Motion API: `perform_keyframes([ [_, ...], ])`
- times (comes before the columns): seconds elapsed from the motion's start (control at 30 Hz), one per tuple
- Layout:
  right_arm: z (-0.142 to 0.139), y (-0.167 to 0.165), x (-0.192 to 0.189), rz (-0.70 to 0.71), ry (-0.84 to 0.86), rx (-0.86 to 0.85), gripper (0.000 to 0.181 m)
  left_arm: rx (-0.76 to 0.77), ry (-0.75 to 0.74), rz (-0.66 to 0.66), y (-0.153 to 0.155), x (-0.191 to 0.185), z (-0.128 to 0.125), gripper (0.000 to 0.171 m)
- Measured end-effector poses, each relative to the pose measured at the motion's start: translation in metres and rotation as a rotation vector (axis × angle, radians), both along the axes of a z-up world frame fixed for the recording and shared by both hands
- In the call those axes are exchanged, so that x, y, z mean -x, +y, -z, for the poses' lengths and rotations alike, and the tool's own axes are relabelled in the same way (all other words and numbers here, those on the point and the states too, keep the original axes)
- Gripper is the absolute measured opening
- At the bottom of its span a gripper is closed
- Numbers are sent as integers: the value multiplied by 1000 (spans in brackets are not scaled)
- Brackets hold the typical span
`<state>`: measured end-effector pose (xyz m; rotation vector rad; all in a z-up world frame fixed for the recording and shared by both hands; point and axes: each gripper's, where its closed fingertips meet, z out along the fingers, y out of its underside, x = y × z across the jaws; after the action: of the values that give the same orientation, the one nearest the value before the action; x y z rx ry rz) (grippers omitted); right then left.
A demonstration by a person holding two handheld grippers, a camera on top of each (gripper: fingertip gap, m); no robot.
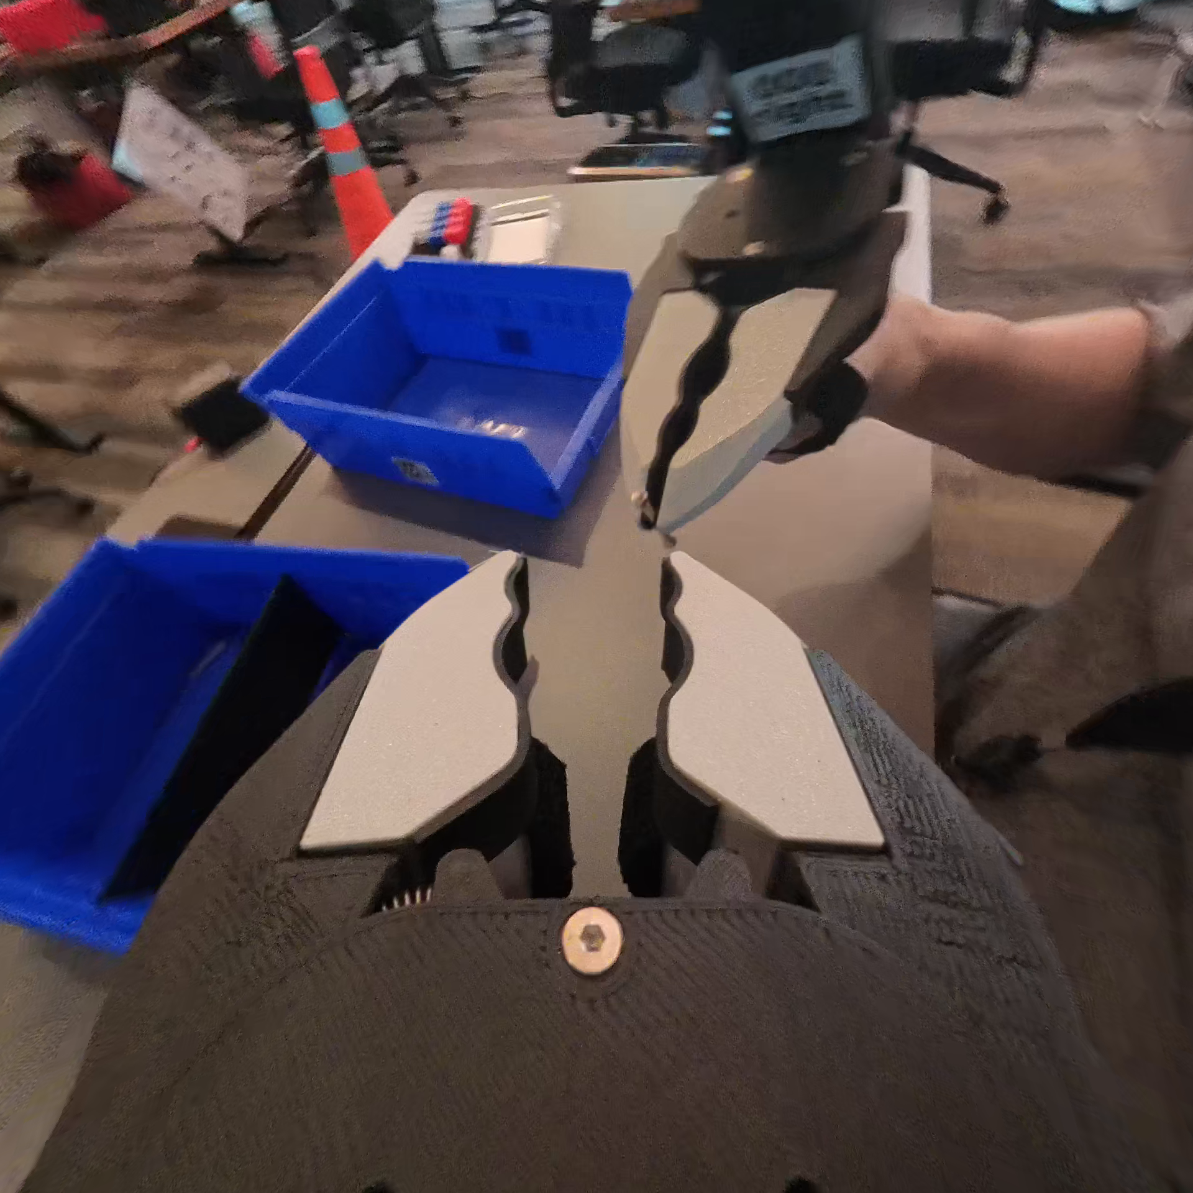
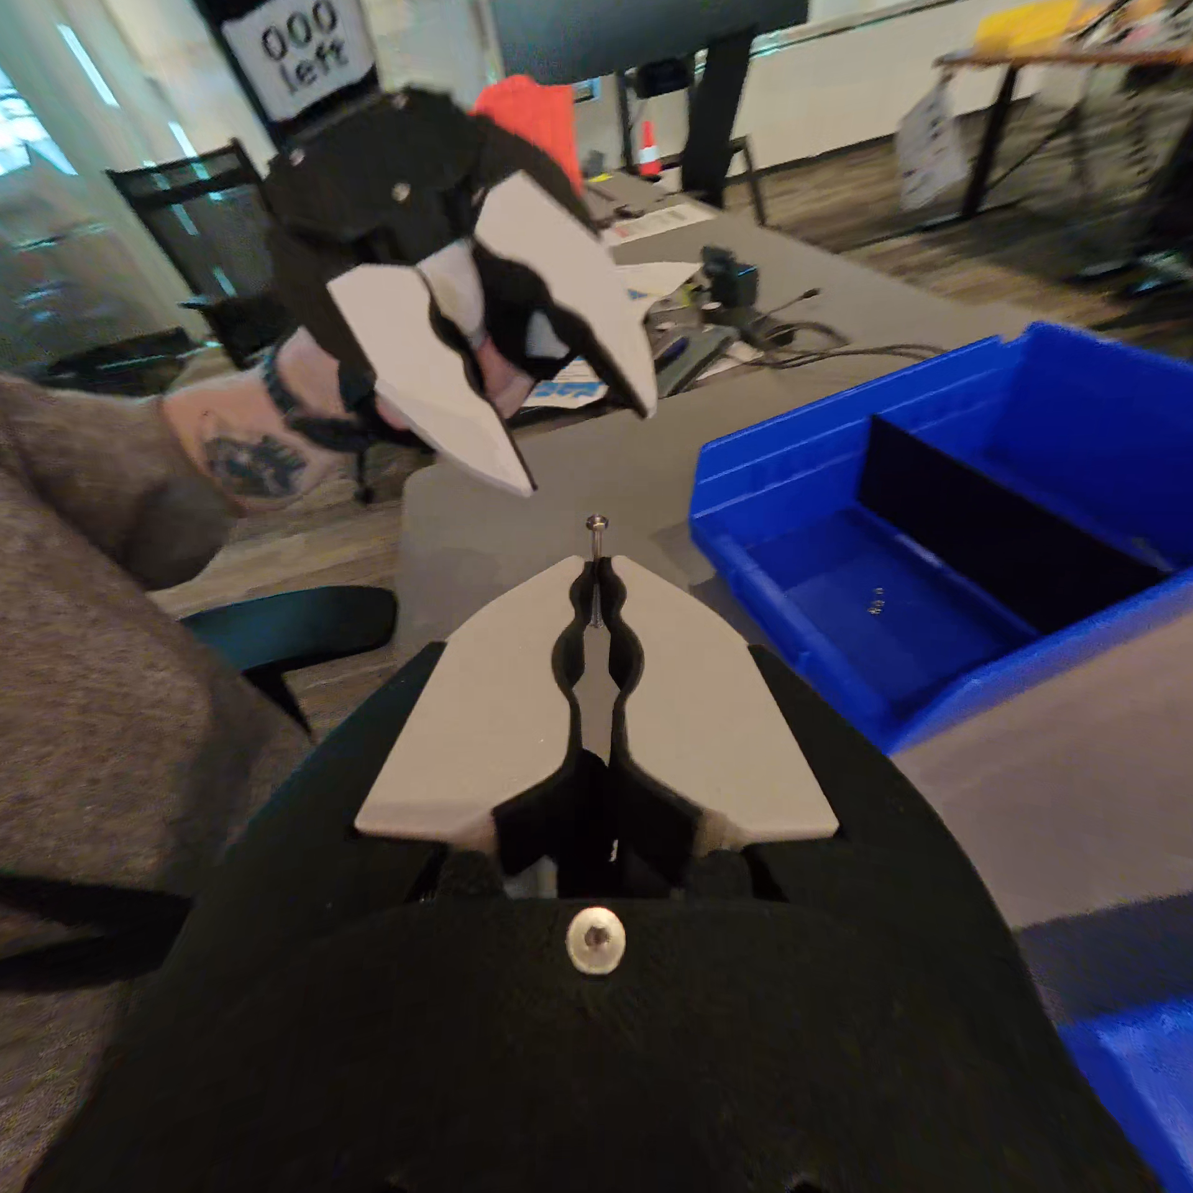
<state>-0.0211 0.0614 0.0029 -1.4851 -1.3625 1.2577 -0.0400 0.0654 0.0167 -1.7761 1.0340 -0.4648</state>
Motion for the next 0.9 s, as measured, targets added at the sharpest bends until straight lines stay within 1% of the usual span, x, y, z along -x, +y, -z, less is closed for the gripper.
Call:
perform_keyframes([
  [0.03,1,4,-1,36,9,-17,2,24,-32,-65,1,3,7,38],
  [0.07,2,9,-2,76,26,-27,2,42,-69,-95,0,2,13,35],
  [0.13,10,19,-5,149,28,-38,2,39,-117,-187,4,6,25,29],
  [0.2,18,27,-7,212,15,-47,2,15,-121,-281,13,13,38,22],
  [0.3,30,40,-14,312,-50,-115,2,-4,-140,-353,26,15,49,20],
  [0.43,44,57,-34,415,-128,-146,2,21,-104,-382,37,12,62,18],
  [0.5,42,71,-53,492,-142,-164,2,23,-102,-387,39,12,64,15],
  [0.57,36,89,-74,573,-161,-194,2,39,-92,-397,40,14,67,15],
  [0.67,32,123,-108,698,-223,-219,1,62,-120,-396,39,17,71,18],
  [0.7,35,137,-119,735,-258,-215,2,73,-125,-388,38,16,73,19],
  [0.8,53,174,-139,802,-352,-152,2,97,-119,-377,33,15,78,19],
  [0.9,69,208,-149,860,-455,-113,2,114,-134,-360,27,10,79,19],
])
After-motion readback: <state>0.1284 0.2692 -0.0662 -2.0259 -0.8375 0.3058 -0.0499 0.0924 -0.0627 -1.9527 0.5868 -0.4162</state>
